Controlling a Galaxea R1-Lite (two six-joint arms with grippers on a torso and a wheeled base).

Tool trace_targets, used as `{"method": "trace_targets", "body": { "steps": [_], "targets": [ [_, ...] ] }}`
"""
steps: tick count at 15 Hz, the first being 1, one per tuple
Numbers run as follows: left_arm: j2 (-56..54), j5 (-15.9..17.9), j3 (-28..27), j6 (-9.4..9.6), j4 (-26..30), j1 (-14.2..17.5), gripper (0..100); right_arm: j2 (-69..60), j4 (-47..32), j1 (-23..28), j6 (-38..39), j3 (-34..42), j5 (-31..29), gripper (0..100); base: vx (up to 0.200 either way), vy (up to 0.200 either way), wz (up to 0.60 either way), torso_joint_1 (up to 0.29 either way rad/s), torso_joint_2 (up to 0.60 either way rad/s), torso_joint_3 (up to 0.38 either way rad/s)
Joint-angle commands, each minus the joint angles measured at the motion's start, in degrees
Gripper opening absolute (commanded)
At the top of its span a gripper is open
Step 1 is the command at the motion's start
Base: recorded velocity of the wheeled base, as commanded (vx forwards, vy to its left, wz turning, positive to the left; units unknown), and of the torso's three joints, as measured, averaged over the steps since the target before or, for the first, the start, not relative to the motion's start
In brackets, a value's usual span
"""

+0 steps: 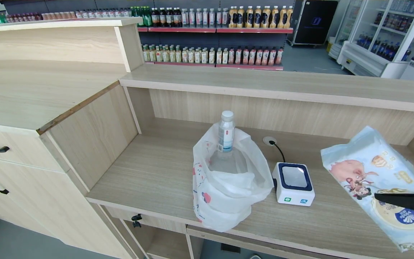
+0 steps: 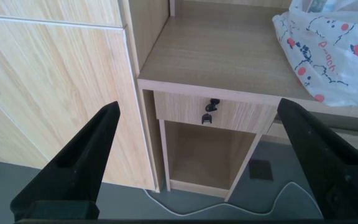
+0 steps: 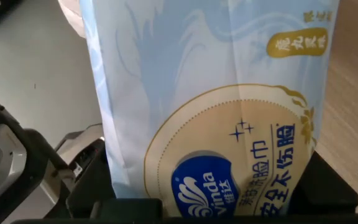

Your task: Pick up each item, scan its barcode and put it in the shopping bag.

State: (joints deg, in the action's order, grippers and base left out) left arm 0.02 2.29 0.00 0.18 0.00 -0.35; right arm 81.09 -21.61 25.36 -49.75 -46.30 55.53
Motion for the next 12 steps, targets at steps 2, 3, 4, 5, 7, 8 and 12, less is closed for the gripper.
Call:
{"method": "trace_targets", "body": {
  "steps": [2, 3, 4, 5, 7, 8, 12],
  "targets": [
    [0.1, 0.0, 0.0, -0.01, 0.0, 0.0, 100, -9.5, -2.4, 3.5, -0.3, -2.6, 0.0, 0, 0.0, 0.0, 0.0, 0.0, 0.0, 0.0],
    [0.1, 0.0, 0.0, -0.01, 0.0, 0.0, 100, -10.9, -0.3, 3.2, 1.0, -2.7, 0.0, 0, 0.0, 0.0, 0.0, 0.0, 0.0, 0.0],
    [0.1, 0.0, 0.0, -0.01, 0.0, 0.0, 100, -12.4, 3.2, 3.0, 4.2, -2.0, 0.0, 0, 0.0, 0.0, 0.0, 0.0, 0.0, 0.0],
    [0.1, 0.0, 0.0, -0.01, 0.0, 0.0, 100, -13.5, 6.7, 1.2, 8.9, -1.9, 0.0, 0, 0.0, 0.0, 0.0, 0.0, 0.0, 0.0],
    [0.1, 0.0, 0.0, -0.01, 0.0, 0.0, 100, -13.5, 11.4, -1.8, 16.8, -4.0, -2.5, 0, 0.0, 0.0, 0.0, 0.0, 0.0, 0.0],
    [0.1, 0.0, 0.0, -0.01, 0.0, 0.0, 100, -14.0, 11.8, -4.4, 22.2, -5.0, -8.7, 0, 0.0, 0.0, 0.0, 0.0, 0.0, 0.0],
    [0.1, 0.0, 0.0, -0.01, 0.0, 0.0, 100, -19.2, 12.1, -23.8, 47.0, -7.6, -45.7, 0, 0.0, 0.0, 0.0, 0.0, 0.0, 0.0]
  ]
}}
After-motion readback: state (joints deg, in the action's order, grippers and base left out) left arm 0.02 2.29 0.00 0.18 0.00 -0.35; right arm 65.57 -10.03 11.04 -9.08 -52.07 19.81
